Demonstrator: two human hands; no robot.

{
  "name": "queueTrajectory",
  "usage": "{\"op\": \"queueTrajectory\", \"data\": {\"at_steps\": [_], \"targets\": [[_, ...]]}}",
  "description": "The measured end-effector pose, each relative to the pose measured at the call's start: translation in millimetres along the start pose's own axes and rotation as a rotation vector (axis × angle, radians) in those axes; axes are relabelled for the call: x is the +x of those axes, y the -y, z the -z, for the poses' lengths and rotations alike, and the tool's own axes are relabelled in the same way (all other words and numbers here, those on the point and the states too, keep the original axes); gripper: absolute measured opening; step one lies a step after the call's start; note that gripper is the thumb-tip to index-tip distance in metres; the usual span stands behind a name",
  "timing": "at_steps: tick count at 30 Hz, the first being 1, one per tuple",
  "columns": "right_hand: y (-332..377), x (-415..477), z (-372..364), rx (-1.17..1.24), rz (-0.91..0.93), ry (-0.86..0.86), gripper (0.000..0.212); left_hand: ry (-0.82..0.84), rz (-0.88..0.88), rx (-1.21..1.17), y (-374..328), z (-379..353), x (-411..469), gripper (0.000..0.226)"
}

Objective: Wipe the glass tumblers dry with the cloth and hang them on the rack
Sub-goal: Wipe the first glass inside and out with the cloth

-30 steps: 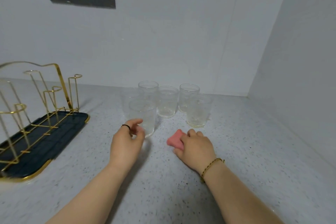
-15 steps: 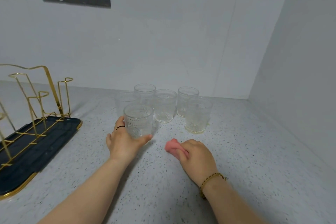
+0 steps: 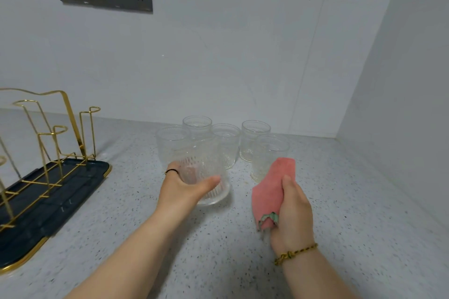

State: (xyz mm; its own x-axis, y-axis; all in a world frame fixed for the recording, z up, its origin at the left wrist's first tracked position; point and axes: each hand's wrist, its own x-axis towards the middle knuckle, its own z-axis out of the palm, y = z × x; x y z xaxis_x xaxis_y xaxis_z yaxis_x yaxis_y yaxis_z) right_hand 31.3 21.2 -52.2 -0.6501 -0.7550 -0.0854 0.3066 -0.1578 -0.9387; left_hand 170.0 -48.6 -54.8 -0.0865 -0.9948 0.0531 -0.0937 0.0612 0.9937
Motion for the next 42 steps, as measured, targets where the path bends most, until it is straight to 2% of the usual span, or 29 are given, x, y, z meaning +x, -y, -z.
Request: {"op": "queueTrajectory", "data": {"at_steps": [2, 3, 5, 7, 8, 9, 12, 17, 22, 25, 27, 29, 32, 35, 36, 39, 40, 42], "targets": [[-1, -12, -13, -0.154, 0.161, 0.064, 0.027, 0.133, 0.087, -0.287, -6, -4, -14, 0.042], [-3, -17, -21, -0.223, 0.272, 0.112, 0.029, 0.205, 0.133, -0.445, -6, -7, -20, 0.042], [-11, -30, -33, -0.35, 0.579, 0.162, 0.03, 0.324, 0.156, -0.692, -2, -10, -27, 0.058], [-19, -36, -40, -0.511, 0.87, 0.16, 0.029, 0.401, 0.165, -0.742, 3, -9, -28, 0.056], [-23, -35, -40, -0.538, 0.936, 0.194, 0.029, 0.436, 0.162, -0.745, 7, -8, -26, 0.05], [-24, -34, -39, -0.53, 0.918, 0.261, 0.029, 0.461, 0.159, -0.75, 9, -6, -24, 0.051], [-12, -26, -35, -0.479, 0.711, 0.44, 0.028, 0.513, 0.141, -0.709, 12, -2, -21, 0.068], [-19, -18, -22, -0.236, 0.519, 0.438, 0.027, 0.497, 0.094, -0.66, 9, 2, -19, 0.07], [-26, -32, -25, -0.421, 0.772, 0.381, 0.034, 0.487, 0.096, -0.504, 11, 4, -18, 0.083], [-12, -23, -22, -0.4, 0.703, 0.349, 0.034, 0.529, 0.088, -0.483, 9, 0, -27, 0.102], [-13, -17, -16, -0.292, 0.602, 0.356, 0.035, 0.519, 0.088, -0.505, 9, -2, -28, 0.097], [-22, -19, -17, -0.256, 0.533, 0.357, 0.029, 0.448, 0.113, -0.556, 10, 0, -22, 0.075], [-37, -30, -26, -0.395, 0.676, 0.308, 0.034, 0.38, 0.139, -0.519, 12, 5, -14, 0.061], [-30, -32, -28, -0.459, 0.706, 0.282, 0.03, 0.448, 0.139, -0.411, 10, 5, -19, 0.048], [-27, -29, -26, -0.465, 0.712, 0.268, 0.033, 0.488, 0.133, -0.384, 9, 3, -23, 0.048], [-18, -20, -18, -0.383, 0.642, 0.251, 0.046, 0.554, 0.114, -0.357, 12, 1, -26, 0.072], [-17, -20, -16, -0.328, 0.569, 0.272, 0.04, 0.556, 0.114, -0.404, 13, 1, -25, 0.081], [-16, -24, -17, -0.235, 0.416, 0.344, 0.023, 0.53, 0.124, -0.53, 12, 2, -22, 0.079]]}}
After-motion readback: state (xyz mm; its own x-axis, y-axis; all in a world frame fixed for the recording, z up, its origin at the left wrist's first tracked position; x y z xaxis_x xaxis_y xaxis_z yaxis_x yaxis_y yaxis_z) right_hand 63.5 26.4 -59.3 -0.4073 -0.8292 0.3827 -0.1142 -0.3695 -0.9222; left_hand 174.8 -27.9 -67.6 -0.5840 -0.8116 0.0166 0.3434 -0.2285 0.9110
